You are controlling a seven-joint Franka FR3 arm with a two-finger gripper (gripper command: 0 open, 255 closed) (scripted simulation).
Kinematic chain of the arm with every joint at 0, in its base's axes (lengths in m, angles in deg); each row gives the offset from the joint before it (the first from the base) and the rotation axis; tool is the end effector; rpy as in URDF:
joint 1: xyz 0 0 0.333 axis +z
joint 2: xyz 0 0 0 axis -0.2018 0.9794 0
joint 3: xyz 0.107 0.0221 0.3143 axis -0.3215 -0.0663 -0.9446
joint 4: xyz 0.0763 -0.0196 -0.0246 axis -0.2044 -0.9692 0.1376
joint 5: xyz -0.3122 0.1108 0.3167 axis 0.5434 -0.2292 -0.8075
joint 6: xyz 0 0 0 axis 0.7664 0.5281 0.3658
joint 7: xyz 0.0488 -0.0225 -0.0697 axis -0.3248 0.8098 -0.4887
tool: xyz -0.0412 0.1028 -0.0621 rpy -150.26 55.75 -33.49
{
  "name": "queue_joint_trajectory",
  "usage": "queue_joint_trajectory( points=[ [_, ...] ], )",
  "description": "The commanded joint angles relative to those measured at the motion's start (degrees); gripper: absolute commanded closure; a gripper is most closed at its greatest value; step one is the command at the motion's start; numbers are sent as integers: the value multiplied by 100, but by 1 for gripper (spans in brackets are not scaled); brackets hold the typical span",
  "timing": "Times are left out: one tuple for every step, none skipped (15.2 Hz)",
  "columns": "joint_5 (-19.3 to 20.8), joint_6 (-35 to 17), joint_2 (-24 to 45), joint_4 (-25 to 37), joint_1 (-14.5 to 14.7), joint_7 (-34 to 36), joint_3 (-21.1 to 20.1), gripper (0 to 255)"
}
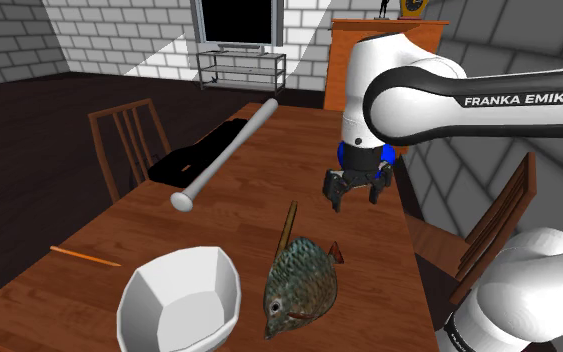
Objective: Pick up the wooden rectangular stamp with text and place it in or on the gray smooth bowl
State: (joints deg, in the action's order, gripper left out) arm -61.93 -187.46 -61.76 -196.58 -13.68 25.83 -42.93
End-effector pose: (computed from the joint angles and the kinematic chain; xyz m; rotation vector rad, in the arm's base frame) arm 0.3642 0.1277 0.4829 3.0252 -0.6062 -0.0523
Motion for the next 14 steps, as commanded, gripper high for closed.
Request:
queue_joint_trajectory(
  points=[
    [-246,-273,205,54,-46,701,-381,0],
    [-332,-394,329,119,-92,1014,-553,0],
    [-404,-516,463,195,-145,1328,-726,0],
    [-461,-640,609,282,-204,1643,-898,0],
    [-505,-764,763,378,-276,1958,-1074,0],
    [-531,-889,928,485,-355,2277,-1249,0],
    [-542,-1011,1100,601,-445,2598,-1428,0],
    [-532,-1132,1283,726,-541,2924,-1606,0],
    [-501,-1251,1474,860,-645,3256,-1785,0],
    [-450,-1365,1674,1002,-758,3594,-1967,0],
    [-378,-1470,1872,1144,-870,3921,-2140,0],
    [-377,-1552,1898,1086,-874,3926,-2162,0],
    [-375,-1634,1926,1030,-878,3933,-2184,0],
    [-372,-1717,1956,975,-882,3940,-2207,0]
  ],
)
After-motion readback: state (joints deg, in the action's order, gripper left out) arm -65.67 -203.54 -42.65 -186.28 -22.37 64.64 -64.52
